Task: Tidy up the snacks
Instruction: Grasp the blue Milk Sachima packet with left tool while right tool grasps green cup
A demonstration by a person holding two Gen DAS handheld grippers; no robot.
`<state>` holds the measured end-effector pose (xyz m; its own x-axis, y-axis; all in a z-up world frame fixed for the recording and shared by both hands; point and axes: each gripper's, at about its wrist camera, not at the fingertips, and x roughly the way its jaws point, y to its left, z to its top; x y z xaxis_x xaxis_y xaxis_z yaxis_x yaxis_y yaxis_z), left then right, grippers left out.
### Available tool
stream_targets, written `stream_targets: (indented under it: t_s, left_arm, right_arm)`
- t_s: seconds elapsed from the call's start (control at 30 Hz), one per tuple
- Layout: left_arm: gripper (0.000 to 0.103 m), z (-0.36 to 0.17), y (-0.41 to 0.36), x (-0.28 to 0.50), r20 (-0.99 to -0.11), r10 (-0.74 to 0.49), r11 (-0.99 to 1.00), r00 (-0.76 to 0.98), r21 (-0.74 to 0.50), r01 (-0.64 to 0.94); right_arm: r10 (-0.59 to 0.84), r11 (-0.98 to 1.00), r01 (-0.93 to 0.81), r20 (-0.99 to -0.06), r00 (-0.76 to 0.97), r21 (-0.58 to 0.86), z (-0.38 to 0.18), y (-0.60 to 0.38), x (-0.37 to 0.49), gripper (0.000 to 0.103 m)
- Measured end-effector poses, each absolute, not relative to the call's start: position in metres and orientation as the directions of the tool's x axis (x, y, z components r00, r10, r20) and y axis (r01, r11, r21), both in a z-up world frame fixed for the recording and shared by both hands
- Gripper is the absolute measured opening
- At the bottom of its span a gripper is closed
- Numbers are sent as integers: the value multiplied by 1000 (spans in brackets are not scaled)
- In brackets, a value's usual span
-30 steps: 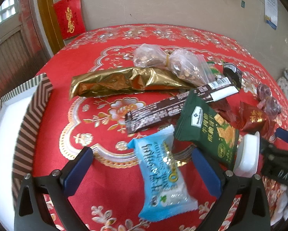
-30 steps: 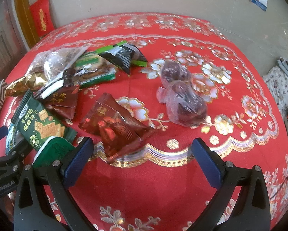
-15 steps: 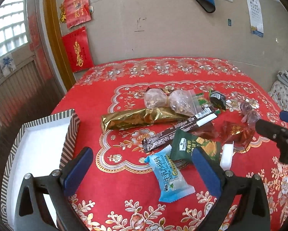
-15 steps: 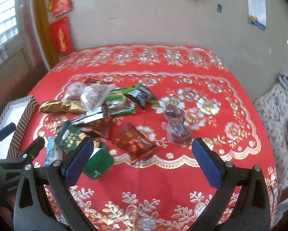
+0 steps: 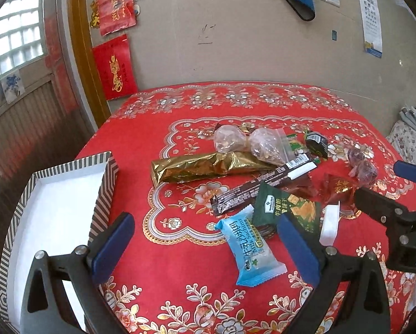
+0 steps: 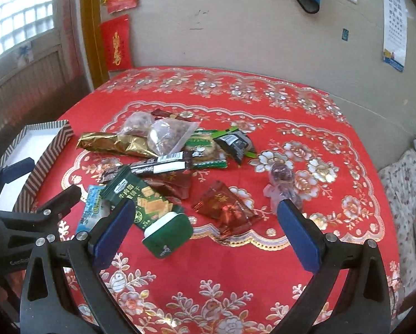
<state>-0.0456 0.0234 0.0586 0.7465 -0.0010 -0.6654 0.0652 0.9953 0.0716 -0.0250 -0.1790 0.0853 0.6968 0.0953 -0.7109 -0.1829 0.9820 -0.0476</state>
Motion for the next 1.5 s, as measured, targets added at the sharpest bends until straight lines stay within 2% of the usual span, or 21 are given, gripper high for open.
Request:
stream_targets:
  t_s: [0.37, 0.73, 0.97, 1.5]
  left_arm:
    - [103, 59, 23, -47, -671, -4, 995, 741, 69, 67]
    - [103, 57, 25, -45, -682, -8, 996, 731, 62, 68]
    - [103, 57, 26, -44, -690, -13, 996, 724, 58, 73]
    - [103, 55, 44, -33, -761, -88, 996, 642, -48, 79]
  right_arm:
    - [117, 972, -227, -723, 681, -56, 80, -173, -24, 102]
    - [151, 962, -269, -736, 660, -44, 76, -168, -21, 94]
    - [167, 960, -277, -741, 651, -27, 74, -169, -18, 94]
    - [190, 953, -302, -781, 594, 2, 66, -162, -4, 94]
